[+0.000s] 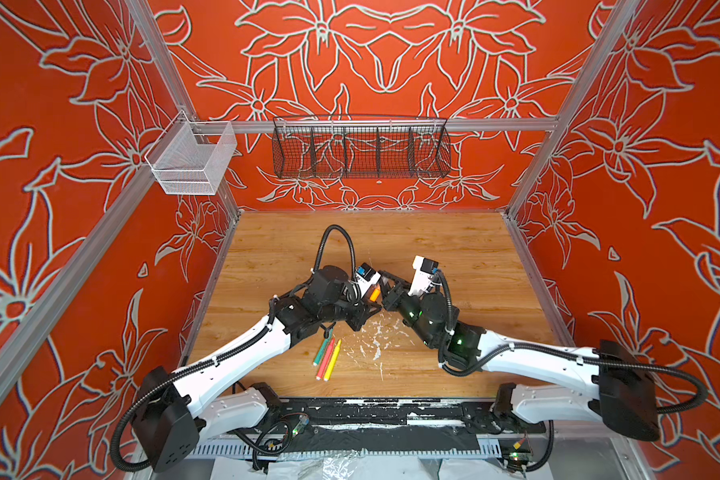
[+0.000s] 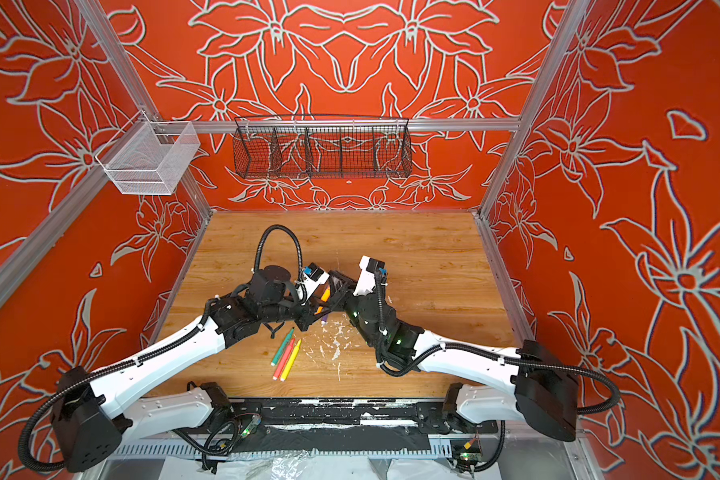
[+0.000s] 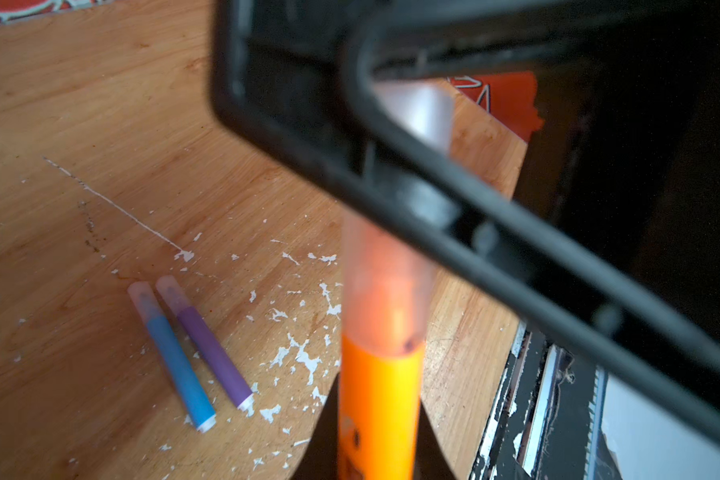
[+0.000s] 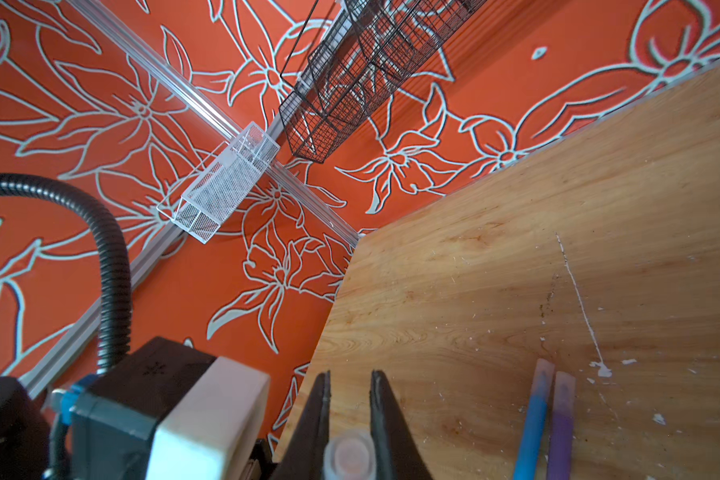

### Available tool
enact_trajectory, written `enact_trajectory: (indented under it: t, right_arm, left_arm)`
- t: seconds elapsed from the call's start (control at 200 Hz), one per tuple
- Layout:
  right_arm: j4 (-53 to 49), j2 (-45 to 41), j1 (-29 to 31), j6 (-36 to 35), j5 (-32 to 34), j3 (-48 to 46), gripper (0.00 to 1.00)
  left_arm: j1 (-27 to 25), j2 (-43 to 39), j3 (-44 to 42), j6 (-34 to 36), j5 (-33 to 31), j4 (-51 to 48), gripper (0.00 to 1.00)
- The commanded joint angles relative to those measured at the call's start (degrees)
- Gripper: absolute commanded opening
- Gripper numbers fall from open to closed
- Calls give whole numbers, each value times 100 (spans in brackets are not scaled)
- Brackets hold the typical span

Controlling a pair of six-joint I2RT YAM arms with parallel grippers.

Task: Insert the pens into the pen caps
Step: 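Open the right gripper and withdraw it while the left gripper lowers the capped marker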

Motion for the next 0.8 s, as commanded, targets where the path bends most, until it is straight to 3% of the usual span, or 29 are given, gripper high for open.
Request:
enact_trajectory:
  t: [0.0,0.085,0.335,0.575,0.701,0.796]
  right_arm:
    - [-1386,-360,188,-292,-692,-105,24]
    - [-1871,-607,-92,-347,-608,-53,34]
    - [-3296,-1476,-776,-777,-165,-131,52]
    - [-4402,-2558,-1194,-1237,1174,-587,68]
    - [-4217,-2763,-1646,-1511,893,-999,79]
    - [-4243,-2569,-2036,-1622,658,-1033,80]
  left_arm:
    - [502,-257,-246,-769,-1265,1189,0]
    - [504,-398,-618,-980,-1467,1006,0]
    - [504,-221,-1030,-1300,-1873,538,0]
    - [521,608,-940,-1581,-2159,470,0]
    - [543,1166,-699,-1661,-2366,303,0]
    - [561,1553,-523,-1695,-2374,241,0]
